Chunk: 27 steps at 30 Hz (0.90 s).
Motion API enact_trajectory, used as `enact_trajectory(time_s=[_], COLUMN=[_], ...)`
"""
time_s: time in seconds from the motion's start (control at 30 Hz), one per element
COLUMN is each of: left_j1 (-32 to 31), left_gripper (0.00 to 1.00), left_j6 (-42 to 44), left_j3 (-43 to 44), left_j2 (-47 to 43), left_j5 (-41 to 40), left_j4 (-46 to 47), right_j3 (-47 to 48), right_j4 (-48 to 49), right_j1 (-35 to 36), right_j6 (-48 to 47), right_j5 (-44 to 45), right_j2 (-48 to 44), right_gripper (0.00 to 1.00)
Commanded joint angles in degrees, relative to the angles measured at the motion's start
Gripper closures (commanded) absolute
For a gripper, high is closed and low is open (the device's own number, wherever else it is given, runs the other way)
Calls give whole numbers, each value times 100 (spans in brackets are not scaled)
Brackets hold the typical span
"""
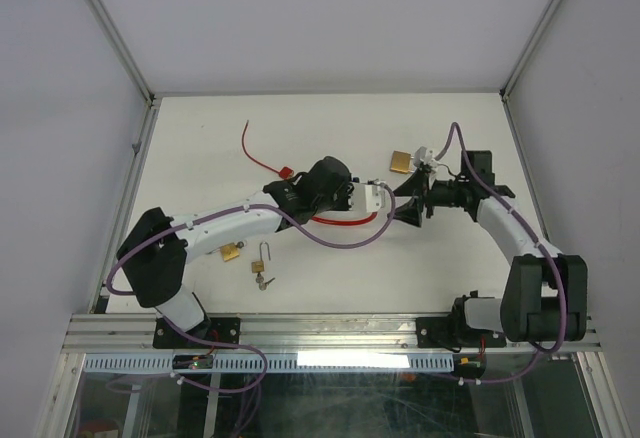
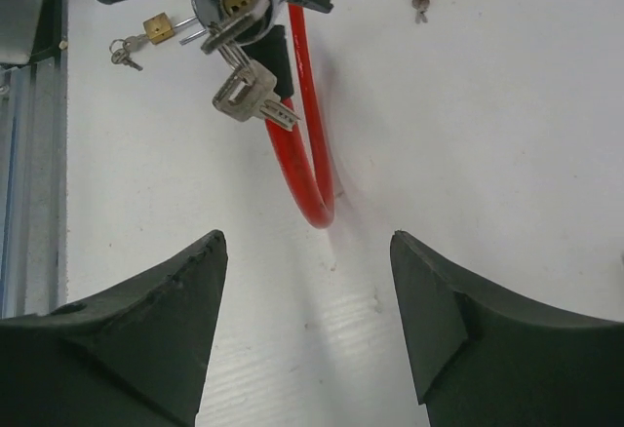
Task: Lock with the key
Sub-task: Lock the lock.
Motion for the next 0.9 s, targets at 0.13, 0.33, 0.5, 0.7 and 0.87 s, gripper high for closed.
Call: enact_trajectory(time_s=[0.13,0.33,0.5,0.7,0.87], left_j1=[41,51,59,70,76], left_gripper=[100,100,100,100,100], left_j6=[-128,-133,-132,-131,-142], left_j3=[201,233,267,259,268], left_j2=[144,167,205,219,215], left_j5=[441,503,517,528,550], left_j4=[-567,-608,-632,-634,-634], right_j3=[1300,1873,1900,1871,1777], right_j4=[-1242,-917,-526,-394,-356], right_j1=[-721,-485,-225,-77,93], right_j6=[-465,-465,4146,4487,4492], right_j5=[-203,-203,-1026,-1019,-478], right_j2=[21,438,460,285,198], right_gripper=[30,30,35,38,41])
